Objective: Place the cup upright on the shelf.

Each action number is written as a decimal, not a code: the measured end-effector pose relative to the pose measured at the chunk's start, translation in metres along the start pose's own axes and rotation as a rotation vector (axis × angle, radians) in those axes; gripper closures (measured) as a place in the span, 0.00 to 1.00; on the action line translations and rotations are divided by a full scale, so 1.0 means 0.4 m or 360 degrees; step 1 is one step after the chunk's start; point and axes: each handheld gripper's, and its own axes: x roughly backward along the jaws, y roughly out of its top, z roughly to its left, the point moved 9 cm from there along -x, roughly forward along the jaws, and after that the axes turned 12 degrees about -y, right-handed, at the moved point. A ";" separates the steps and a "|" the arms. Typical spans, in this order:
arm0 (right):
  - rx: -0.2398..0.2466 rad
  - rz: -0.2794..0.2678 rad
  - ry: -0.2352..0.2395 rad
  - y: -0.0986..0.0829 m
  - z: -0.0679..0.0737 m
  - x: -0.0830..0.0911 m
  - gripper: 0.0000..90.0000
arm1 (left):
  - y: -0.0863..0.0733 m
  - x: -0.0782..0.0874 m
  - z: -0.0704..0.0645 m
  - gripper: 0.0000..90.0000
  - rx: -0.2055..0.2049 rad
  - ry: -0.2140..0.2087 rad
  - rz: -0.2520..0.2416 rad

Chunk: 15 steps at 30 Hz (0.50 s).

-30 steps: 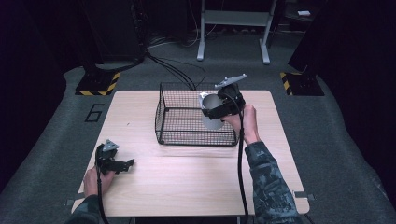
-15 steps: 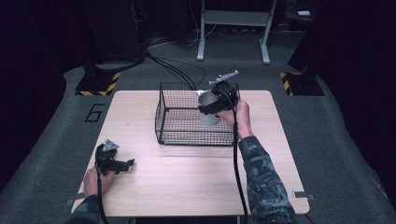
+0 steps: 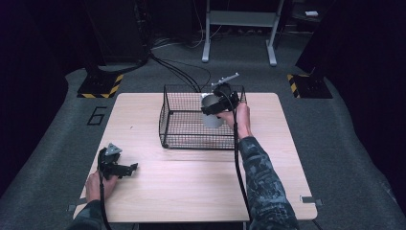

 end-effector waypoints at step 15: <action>-0.0056 0.0059 -0.0011 -0.011 0.006 -0.070 0.07 | 0.000 0.000 0.000 0.00 -0.0001 0.0000 0.0001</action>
